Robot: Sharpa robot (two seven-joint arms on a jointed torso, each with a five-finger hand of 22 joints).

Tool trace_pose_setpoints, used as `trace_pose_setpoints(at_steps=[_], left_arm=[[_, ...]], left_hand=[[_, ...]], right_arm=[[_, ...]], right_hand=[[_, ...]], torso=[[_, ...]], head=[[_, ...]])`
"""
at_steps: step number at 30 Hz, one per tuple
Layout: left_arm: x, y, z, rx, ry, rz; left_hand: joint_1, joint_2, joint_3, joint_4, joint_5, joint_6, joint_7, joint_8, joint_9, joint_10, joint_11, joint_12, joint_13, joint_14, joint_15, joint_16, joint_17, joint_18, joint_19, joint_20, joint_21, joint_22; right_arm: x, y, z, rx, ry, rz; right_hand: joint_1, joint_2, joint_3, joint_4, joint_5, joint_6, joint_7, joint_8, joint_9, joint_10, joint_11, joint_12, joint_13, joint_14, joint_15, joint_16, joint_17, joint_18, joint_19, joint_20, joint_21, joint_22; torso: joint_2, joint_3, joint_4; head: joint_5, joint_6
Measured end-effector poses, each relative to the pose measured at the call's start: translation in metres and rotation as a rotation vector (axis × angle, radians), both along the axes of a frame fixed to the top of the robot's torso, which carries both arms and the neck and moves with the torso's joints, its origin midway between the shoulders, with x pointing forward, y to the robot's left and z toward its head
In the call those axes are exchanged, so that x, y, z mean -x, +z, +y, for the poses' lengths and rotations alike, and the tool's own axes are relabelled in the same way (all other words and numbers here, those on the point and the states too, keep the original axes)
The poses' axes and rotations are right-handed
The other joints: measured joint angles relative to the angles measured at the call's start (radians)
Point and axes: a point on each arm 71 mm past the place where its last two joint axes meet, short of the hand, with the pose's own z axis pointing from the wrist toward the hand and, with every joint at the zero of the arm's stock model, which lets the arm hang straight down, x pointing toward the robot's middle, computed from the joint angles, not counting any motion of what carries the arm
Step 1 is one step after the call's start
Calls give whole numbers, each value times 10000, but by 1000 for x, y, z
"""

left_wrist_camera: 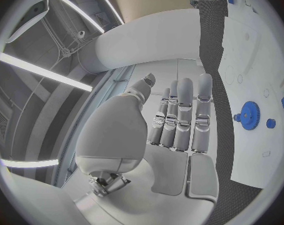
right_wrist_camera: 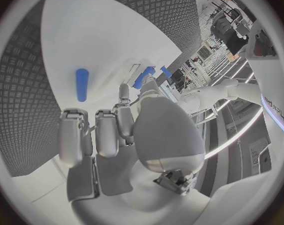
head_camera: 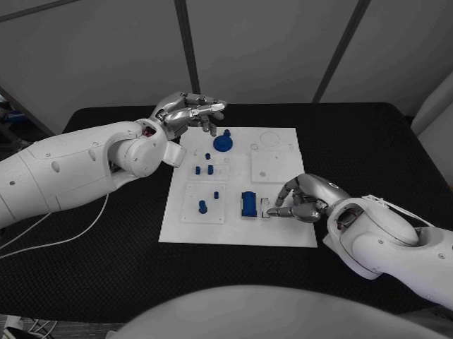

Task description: Assemble the parts on the task board

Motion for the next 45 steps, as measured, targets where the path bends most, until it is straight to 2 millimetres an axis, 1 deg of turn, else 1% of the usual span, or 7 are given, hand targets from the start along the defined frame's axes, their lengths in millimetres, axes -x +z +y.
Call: trace_pose_setpoints(at_steps=[3, 6, 12, 17, 25, 38, 45], left_arm=[[0, 0, 0, 0, -8, 3], [0, 0, 0, 0, -13, 3], [1, -1, 0, -6, -27, 15], [1, -2, -1, -2, -55, 29], [1, -3, -2, 7, -93, 53], [2, -3, -3, 14, -117, 59], [2, -3, -2, 14, -123, 63]], left_hand=[[0, 0, 0, 0, 0, 0, 0, 0, 0, -25, -25, 0, 0, 0, 0, 0, 0, 0, 0, 0, 0, 0], [0, 0, 0, 0, 0, 0, -1, 0, 0, -35, -36, 11, -1, 0, 0, 0, 0, 0, 0, 0, 0, 0], [0, 0, 0, 0, 0, 0, -1, 0, 0, -36, -37, 48, -2, 0, 0, 0, 1, 0, 0, 0, 0, 1], [1, 1, 0, 0, 0, 0, -1, 0, 0, -36, -37, 48, -2, 0, 0, 0, 2, 1, 0, 0, 0, 1], [1, 1, -56, 0, 0, 0, -1, 41, 0, -35, -37, 48, 10, 0, 0, 0, -6, 1, 0, 0, 0, -7], [1, 1, -56, 0, 0, 0, -1, 40, 0, -35, -36, 48, 8, -1, 0, 0, -5, 1, 0, 0, 0, -6], [1, 1, -56, 0, 0, 0, -1, 40, 0, -34, -36, 48, 8, 0, 0, 0, -5, 1, 0, 0, 0, -6]], right_arm=[[1, 2, -19, -177, -323, -80], [1, 4, -38, -304, -692, -115], [2, 5, -59, -323, -1097, -169], [0, 4, -65, -139, -1275, -211], [-6, -1, -61, 195, -1432, -220], [-13, -9, -50, 752, -1432, -31], [-14, -11, -46, 1145, -1288, -1]], right_hand=[[325, 189, 100, -100, 346, -174, 137, -598, -285, 10, 115, 0, 21, 1, 106, -1, 0, -1, 0, 100, 0, 0], [516, 363, 138, -138, 554, -126, 193, -1017, -479, 5, 145, -1, 394, 0, 107, -1, 7, -1, 34, 134, 0, 0], [633, 481, 18, -19, 741, 469, 146, -1495, -689, -13, 162, -1, 751, -15, 123, -1, 7, -1, -2, 170, 0, 0], [633, 481, -94, 93, 835, 733, 66, -1572, -725, -7, 156, -1, 755, -15, 123, -1, 6, -2, -2, 170, 0, 0], [572, 419, -247, 186, 862, 942, 28, -1619, -724, 27, 121, -11, 755, -15, 123, -1, 6, -1, -3, 170, 0, 0], [509, 357, -330, 214, 862, 989, 45, -1659, -724, 46, 102, -76, 753, -15, 122, -1, 4, -1, -2, 170, -40, 0], [564, 302, -358, 186, 862, 1064, -30, -1657, -716, 43, 104, -76, 751, -15, 122, -1, 4, -1, -3, 170, -40, 0]], torso=[[-1, 3, -6], [-8, 1, -9], [-9, 0, -12], [-7, 0, -12], [1, 0, 35], [13, -11, 46], [10, -11, 40]], head=[[-42, 17], [-114, 33], [-306, 85], [-410, 116], [-454, 109], [-394, 3], [-381, -45]])
